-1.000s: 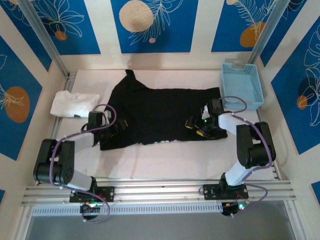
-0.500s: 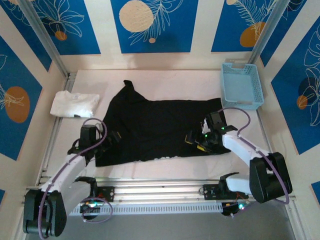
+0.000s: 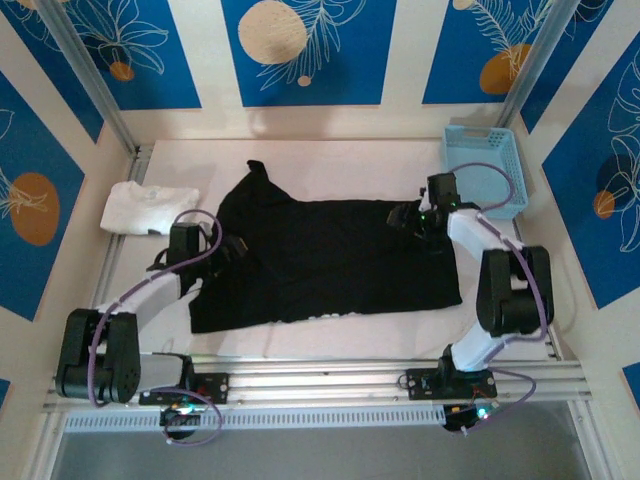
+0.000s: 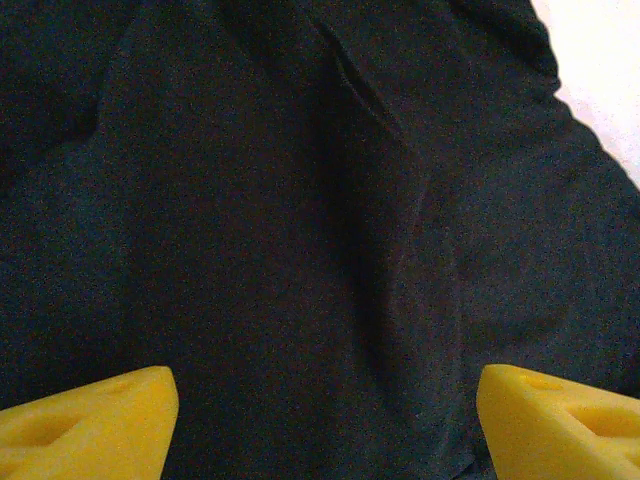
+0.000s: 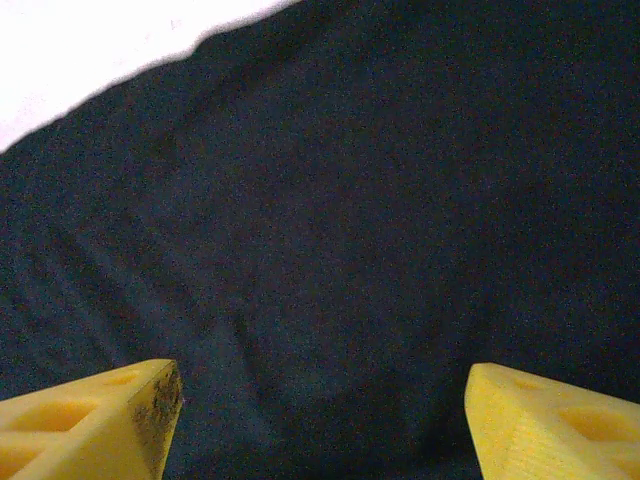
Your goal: Fold the inside-out t-shirt
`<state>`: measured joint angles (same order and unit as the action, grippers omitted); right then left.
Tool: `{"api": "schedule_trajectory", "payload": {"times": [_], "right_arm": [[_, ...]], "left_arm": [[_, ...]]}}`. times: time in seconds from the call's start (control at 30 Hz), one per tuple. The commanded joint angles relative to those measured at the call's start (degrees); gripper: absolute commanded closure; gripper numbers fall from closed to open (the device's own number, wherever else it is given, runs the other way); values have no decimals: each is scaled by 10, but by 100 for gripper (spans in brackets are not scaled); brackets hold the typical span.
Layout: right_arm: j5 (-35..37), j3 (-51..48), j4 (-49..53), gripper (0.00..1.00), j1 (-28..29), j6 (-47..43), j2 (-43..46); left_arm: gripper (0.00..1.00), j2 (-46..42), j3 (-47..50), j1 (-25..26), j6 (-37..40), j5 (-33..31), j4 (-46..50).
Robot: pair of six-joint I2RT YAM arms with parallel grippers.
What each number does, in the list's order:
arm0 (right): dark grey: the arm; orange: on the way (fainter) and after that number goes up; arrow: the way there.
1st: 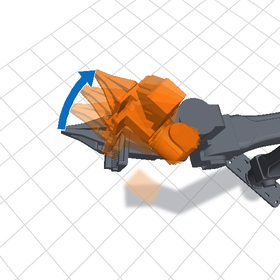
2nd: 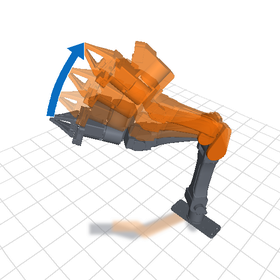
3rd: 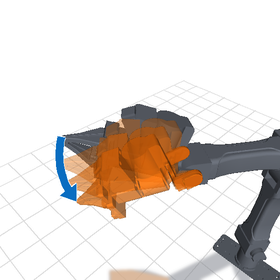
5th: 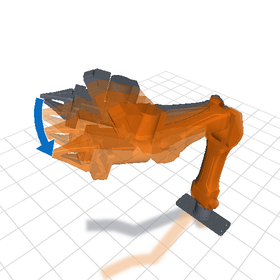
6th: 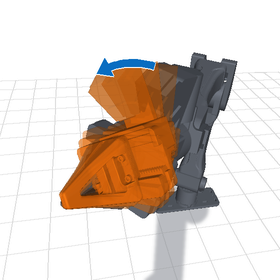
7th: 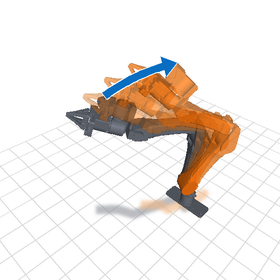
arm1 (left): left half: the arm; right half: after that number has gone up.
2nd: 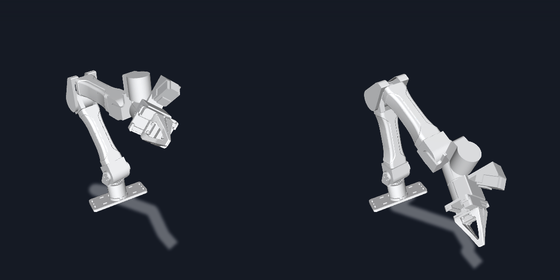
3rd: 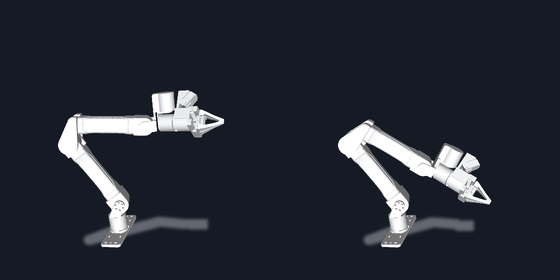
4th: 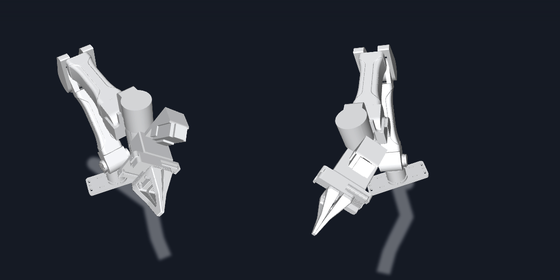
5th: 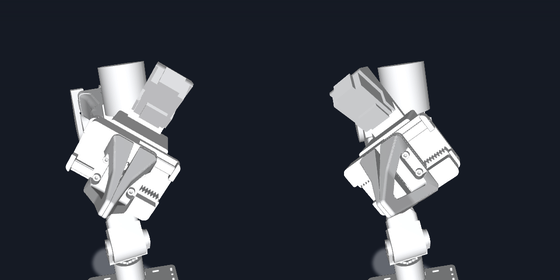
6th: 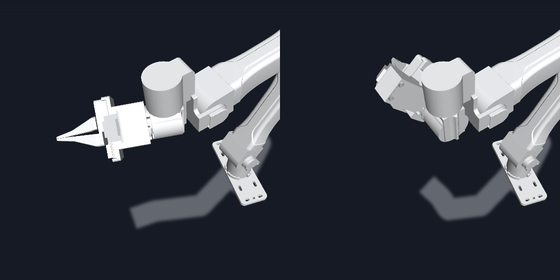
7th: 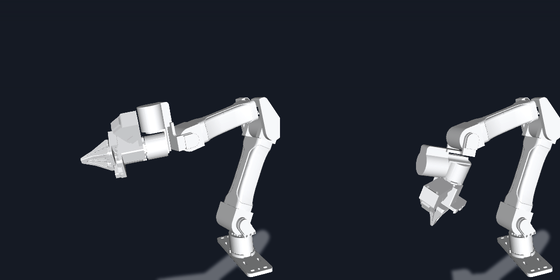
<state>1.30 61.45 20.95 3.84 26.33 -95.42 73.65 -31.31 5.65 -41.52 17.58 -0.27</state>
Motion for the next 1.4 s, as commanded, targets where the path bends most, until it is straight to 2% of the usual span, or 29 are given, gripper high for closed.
{"api": "schedule_trajectory", "payload": {"times": [0.0, 0.17, 0.33, 0.5, 0.7, 1.17, 1.37], "right_arm": [[59, 80, -10, 25, -1, -70, -69], [145, 212, 55, 25, -21, -118, -175], [184, 290, 105, 25, -62, -135, -229], [157, 311, 111, 25, -97, -127, -239], [128, 374, 156, 27, -99, -113, -293], [159, 484, 221, 41, -84, -117, -377], [151, 508, 234, 57, -80, -119, -402]], "left_arm": [[22, 2, -14, 2, 2, 13, -32], [21, 22, -24, 1, 10, 22, -37], [21, 31, -24, 1, 14, 27, -42], [21, 34, -18, 1, 16, 27, -49], [21, 49, -18, 1, 10, 37, -64], [21, 48, -8, 1, 6, 44, -70], [21, 46, -8, 1, 8, 42, -69]]}}
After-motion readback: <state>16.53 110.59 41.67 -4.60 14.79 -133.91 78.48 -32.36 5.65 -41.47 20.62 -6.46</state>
